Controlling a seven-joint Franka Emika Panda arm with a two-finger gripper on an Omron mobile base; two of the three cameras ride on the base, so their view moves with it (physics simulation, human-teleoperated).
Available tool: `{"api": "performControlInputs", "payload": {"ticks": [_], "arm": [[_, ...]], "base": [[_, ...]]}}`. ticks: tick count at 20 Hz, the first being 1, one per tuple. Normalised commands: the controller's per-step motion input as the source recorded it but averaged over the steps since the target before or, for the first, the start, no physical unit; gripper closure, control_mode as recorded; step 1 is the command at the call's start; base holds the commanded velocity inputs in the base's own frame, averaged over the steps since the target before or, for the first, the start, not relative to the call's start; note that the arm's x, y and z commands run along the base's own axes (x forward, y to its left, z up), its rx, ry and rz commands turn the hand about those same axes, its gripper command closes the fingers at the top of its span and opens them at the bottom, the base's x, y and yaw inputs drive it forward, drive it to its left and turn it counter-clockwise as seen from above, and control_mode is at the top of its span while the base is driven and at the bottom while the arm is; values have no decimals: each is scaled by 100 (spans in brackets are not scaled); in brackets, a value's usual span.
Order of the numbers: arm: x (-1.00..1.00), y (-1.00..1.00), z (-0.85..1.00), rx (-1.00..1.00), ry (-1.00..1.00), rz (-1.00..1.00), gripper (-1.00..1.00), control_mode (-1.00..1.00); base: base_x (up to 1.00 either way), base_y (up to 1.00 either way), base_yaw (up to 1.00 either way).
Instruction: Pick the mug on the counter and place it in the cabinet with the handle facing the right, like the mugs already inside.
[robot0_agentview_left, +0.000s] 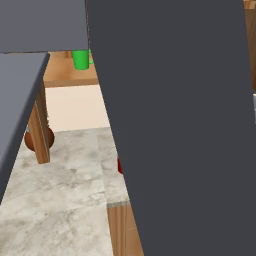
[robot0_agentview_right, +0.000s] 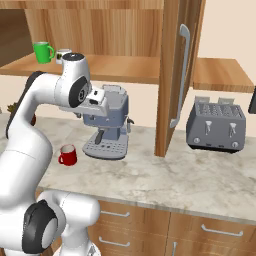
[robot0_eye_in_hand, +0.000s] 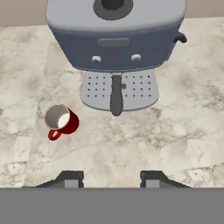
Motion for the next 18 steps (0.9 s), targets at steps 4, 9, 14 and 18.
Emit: {"api": "performControlInputs", "payload": {"ticks": [4,9,14,18], "arm": [[-1,5,-6,0,2,0,-100,-100],[-2,24,-26,0,6,0,-100,-100],[0,41,-33,0,1,0,-100,-100],[-17,47,-17,0,-5,0,-100,-100]], "base": [[0,0,0],[0,0,0],[0,0,0],[0,0,0]]}}
